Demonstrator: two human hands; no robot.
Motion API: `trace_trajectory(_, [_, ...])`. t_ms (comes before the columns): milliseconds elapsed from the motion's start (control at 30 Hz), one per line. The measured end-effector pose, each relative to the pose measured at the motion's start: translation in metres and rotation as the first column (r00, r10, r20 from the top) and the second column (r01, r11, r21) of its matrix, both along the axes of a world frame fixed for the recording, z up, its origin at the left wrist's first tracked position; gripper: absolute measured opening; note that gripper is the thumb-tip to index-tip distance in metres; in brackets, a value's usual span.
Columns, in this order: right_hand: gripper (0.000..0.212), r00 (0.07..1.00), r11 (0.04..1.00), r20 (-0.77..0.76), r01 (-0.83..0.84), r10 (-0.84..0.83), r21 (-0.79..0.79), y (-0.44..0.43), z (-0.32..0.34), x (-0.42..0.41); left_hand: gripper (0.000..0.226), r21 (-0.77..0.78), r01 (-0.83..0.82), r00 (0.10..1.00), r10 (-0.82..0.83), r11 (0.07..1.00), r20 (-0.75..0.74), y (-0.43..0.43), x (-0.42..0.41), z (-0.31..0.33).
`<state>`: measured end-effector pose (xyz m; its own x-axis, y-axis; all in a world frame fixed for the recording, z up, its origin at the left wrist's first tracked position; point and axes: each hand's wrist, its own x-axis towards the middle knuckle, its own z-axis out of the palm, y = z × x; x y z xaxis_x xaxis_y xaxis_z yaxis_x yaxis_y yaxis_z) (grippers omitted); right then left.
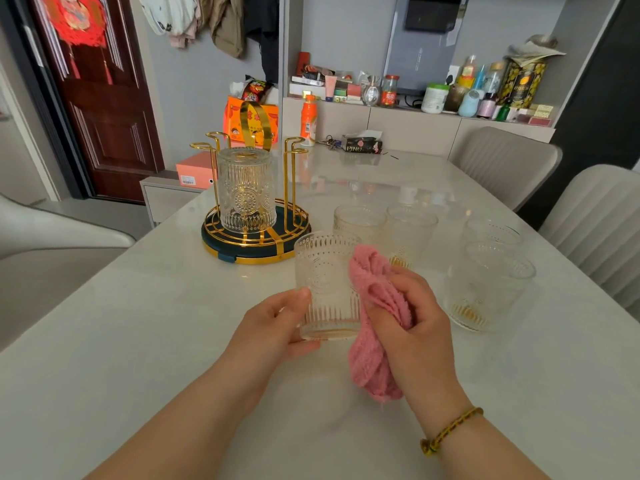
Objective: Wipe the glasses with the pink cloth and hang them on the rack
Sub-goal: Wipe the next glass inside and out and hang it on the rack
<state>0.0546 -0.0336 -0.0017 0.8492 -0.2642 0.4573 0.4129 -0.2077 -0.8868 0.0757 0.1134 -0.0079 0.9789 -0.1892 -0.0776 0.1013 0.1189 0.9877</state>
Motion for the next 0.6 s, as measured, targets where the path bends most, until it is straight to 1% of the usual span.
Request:
trace_trajectory(33, [0.034,1.0,1.0,0.011,0.008,-0.008,-0.012,0.001,0.001,0.0,0.04,-0.002,0.014,1.0,-0.014,1.0,-0.002,-0.002,-0.001,-0.001])
trace_trajectory(67, [0.031,0.999,0.999,0.03,0.015,-0.014,-0.032,0.001,0.001,0.0,0.048,0.009,0.035,0.999,-0.035,0.999,0.001,-0.004,-0.003,-0.002])
trace_trajectory(100, [0.027,0.999,0.998,0.048,0.016,-0.013,-0.055,0.002,0.0,0.0,0.061,0.028,0.044,0.999,-0.045,0.999,0.005,-0.006,-0.004,-0.004])
trace_trajectory(167, [0.025,0.998,0.994,0.06,0.0,0.006,-0.106,0.004,0.0,-0.002,0.081,0.072,0.03,0.999,-0.031,0.997,0.01,-0.007,-0.003,-0.006])
trace_trajectory(233, [0.024,0.995,0.987,0.083,-0.047,0.06,-0.154,0.007,0.002,-0.005,0.088,0.049,0.036,0.999,-0.036,0.998,0.006,-0.007,-0.001,-0.008])
trace_trajectory(300, [0.021,0.993,0.989,0.09,-0.061,0.073,-0.132,0.004,0.007,-0.006,0.083,-0.014,0.063,0.998,-0.063,0.998,0.004,-0.005,0.0,-0.008])
trace_trajectory(400, [0.01,0.999,1.0,0.029,-0.027,0.026,0.013,-0.009,0.01,-0.001,0.068,-0.116,0.131,0.991,-0.13,0.985,0.017,-0.006,-0.003,-0.004])
trace_trajectory(433, [0.012,1.0,0.999,-0.003,-0.024,0.025,0.04,-0.012,0.009,0.001,0.065,-0.154,0.146,0.989,-0.144,0.977,0.021,-0.006,-0.004,-0.003])
trace_trajectory(500, [0.019,0.998,0.999,-0.054,-0.035,0.036,0.022,-0.013,0.005,0.004,0.059,-0.204,0.136,0.991,-0.135,0.97,0.019,-0.006,-0.005,-0.001])
trace_trajectory(567, [0.012,0.998,0.996,-0.02,-0.067,0.066,-0.064,-0.004,0.0,0.002,0.045,-0.235,0.078,0.997,-0.081,0.969,-0.004,-0.003,-0.002,0.0])
trace_trajectory(600, [0.006,0.998,0.988,0.019,-0.061,0.065,-0.139,0.0,-0.001,0.0,0.044,-0.226,0.053,0.998,-0.057,0.973,-0.013,-0.001,0.0,-0.001])
